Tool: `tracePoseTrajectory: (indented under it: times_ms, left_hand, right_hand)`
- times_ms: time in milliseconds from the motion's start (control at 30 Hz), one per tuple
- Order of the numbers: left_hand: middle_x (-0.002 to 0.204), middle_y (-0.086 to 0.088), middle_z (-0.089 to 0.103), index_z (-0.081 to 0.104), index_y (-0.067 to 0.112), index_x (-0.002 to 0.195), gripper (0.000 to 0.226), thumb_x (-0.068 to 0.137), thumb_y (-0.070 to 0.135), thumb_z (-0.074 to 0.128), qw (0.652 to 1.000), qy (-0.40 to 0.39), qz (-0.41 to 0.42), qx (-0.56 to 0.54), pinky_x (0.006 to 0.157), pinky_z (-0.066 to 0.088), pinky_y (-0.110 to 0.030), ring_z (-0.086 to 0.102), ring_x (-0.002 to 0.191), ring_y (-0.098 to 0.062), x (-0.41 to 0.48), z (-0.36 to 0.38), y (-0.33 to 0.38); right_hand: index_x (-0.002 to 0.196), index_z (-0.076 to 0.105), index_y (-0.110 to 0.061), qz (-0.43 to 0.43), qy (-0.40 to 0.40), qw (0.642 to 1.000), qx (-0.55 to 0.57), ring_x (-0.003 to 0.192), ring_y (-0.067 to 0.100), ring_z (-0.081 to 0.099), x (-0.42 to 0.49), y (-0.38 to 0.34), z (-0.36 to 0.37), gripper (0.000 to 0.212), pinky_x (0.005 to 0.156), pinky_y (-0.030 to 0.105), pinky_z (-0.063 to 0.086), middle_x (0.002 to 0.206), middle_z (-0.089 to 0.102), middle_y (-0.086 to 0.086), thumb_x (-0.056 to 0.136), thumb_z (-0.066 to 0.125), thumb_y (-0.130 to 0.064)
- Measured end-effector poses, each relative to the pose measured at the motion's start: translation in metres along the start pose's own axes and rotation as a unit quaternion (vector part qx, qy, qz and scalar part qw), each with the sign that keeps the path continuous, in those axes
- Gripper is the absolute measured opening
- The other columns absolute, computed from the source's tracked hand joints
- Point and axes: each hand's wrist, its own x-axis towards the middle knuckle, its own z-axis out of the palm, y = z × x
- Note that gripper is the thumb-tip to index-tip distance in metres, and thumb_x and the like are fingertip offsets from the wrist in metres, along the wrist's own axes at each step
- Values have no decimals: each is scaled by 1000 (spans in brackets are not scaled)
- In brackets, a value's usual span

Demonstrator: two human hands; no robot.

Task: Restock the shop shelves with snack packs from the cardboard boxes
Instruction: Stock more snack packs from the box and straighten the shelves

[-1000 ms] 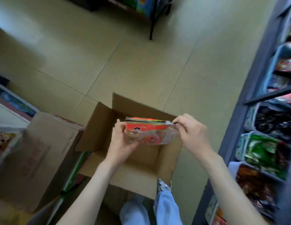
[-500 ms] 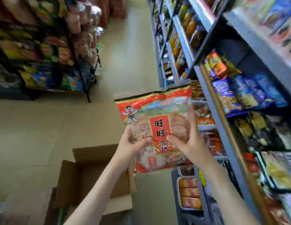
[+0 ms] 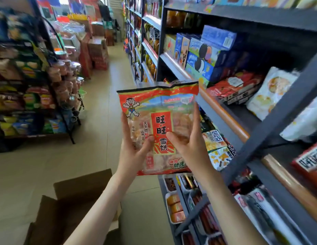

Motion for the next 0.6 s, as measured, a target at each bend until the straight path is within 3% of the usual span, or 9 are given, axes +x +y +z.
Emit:
tracePoseTrajectory:
  times_ms: [100,167,233,300,333,433,467,533,600]
  left_hand:
    - [131,40,44,8,55,139,87,87,11,60,1000,6,12,4,83,57,-36,60,116,-5,-28,16,22]
    - [145,25,35,8,53,142,87,85,14,61,999,19,23,11,82,57,-35,58,118,-6,-43,25,39]
    - [153,10,26,5,41,148,89,87,7,60,999,16,44,20,83,56,-26,55,119,-1,-52,35,60]
    - [150,17,19,1,24,151,89,89,-7,57,997,3,67,27,85,49,-10,46,119,16,-57,44,76]
    - [148,21,16,1,20,150,88,89,-8,57,995,-8,88,34,87,47,-8,40,122,20,-58,48,81]
    - [157,21,11,5,32,150,87,88,16,64,988,-50,144,38,105,44,-36,27,142,-4,-64,64,94]
    - [157,25,11,7,35,149,86,87,22,64,986,-61,153,35,108,42,-34,24,144,-10,-66,71,94]
    - [155,30,13,9,36,150,85,85,27,64,984,-84,159,14,107,37,-21,24,145,-17,-70,89,95]
    - [152,36,12,8,26,151,85,87,22,65,979,-110,173,2,110,28,-13,17,146,-5,-77,109,97]
  right_hand:
    - [150,-2,-44,-19,3,1000,-16,131,-9,35,-24,-22,-25,97,105,30,43,129,13,-57,86,70,-32]
    - [149,-4,-46,-31,7,999,-14,129,-8,37,-40,-37,-38,98,103,36,46,123,12,-61,86,70,-33]
    - [149,-6,-46,-45,18,998,-30,129,-11,34,-54,-54,-51,98,101,30,46,123,8,-62,86,69,-35]
    - [150,-6,-43,-55,38,997,-41,126,-18,30,-66,-73,-65,98,98,19,43,127,8,-58,86,68,-37]
    - [150,-5,-43,-54,50,997,-38,127,-16,32,-73,-82,-74,98,99,21,44,133,14,-51,86,68,-36]
    - [150,-4,-42,-56,98,993,-45,130,-1,42,-96,-103,-100,97,100,38,49,146,31,-16,86,68,-36]
    - [150,-4,-42,-56,113,991,-53,130,2,43,-104,-108,-109,97,99,40,49,147,33,-11,85,68,-38]
    - [150,-4,-43,-52,140,987,-64,136,5,37,-120,-114,-125,96,103,44,46,153,26,-13,84,66,-41]
    - [151,-4,-42,-47,167,981,-91,141,-1,25,-137,-120,-142,96,109,43,39,150,15,-30,86,67,-38]
